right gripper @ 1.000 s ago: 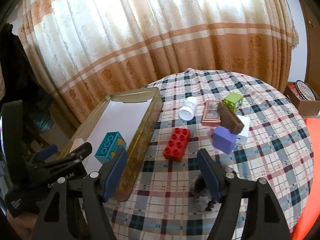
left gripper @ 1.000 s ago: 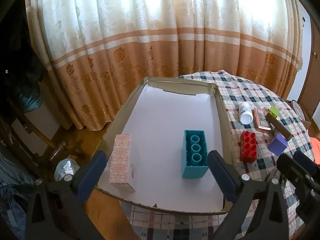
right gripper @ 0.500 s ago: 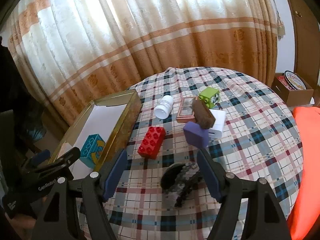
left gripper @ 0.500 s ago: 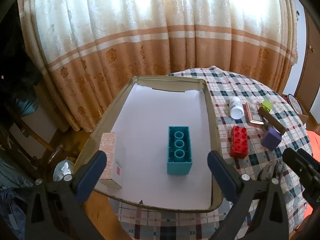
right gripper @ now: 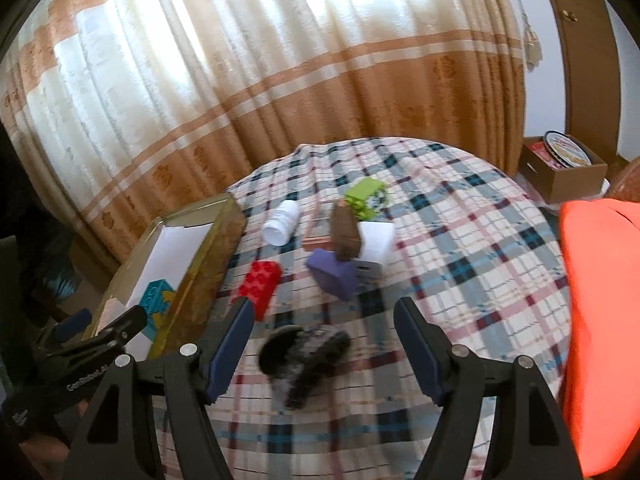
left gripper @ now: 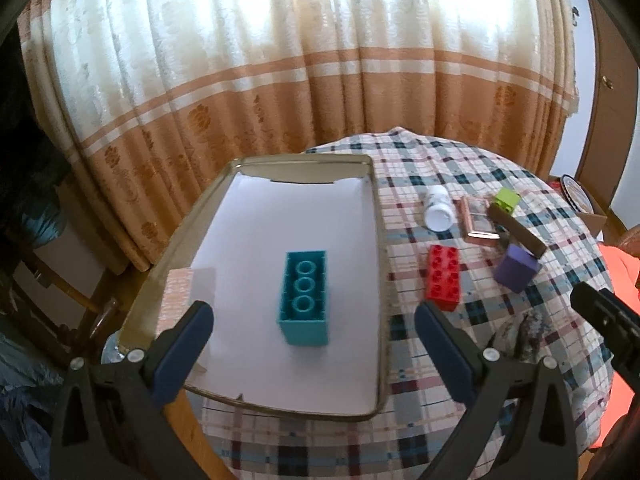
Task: Organize rigid objects
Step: 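Withdraw both tools from the tray back toward the table objects, then grasp the black-and-white knit object with the left tool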
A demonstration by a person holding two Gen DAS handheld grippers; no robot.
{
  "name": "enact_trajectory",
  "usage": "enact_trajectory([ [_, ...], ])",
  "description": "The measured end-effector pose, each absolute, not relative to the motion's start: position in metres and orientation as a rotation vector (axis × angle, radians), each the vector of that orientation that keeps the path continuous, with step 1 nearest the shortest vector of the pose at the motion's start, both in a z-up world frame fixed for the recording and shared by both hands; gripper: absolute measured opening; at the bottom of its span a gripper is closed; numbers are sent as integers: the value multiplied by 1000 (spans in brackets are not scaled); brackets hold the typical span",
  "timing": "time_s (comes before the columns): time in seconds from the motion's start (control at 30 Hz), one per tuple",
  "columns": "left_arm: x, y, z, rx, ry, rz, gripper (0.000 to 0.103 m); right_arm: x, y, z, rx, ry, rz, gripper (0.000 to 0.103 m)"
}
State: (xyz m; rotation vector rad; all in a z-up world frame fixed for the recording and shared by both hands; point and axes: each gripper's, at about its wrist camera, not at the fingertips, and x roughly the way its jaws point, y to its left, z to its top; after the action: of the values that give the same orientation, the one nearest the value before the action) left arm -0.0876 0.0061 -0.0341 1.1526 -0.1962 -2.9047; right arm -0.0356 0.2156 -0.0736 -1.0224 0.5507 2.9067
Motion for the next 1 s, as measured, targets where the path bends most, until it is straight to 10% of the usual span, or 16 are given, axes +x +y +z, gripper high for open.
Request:
enact_trajectory([
  [1.0, -82, 120, -66, 1433, -330, -3152, 94, -11, 294, -86, -958, 666, 2761, 74],
])
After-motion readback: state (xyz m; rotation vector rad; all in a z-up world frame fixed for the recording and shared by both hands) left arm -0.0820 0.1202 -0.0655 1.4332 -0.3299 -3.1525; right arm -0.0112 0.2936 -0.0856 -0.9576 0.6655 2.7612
